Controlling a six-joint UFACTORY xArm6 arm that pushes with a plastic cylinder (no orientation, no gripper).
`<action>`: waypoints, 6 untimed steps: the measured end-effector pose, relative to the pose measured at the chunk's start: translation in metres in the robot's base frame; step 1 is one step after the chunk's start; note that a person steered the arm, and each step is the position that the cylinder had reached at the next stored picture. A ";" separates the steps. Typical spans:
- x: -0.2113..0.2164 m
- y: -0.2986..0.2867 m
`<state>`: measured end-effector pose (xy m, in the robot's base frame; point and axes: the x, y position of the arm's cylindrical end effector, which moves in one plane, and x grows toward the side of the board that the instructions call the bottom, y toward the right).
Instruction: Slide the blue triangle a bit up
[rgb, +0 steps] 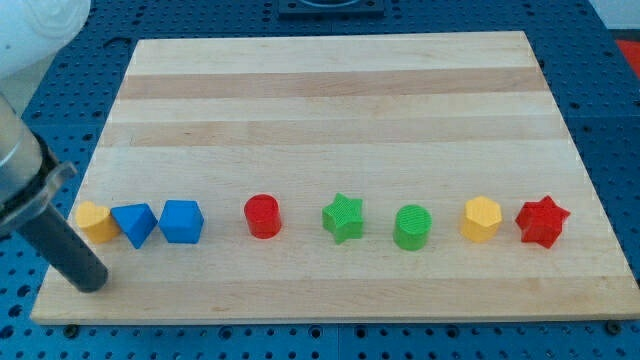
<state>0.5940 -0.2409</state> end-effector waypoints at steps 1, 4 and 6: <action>0.001 0.021; -0.039 0.024; -0.022 0.034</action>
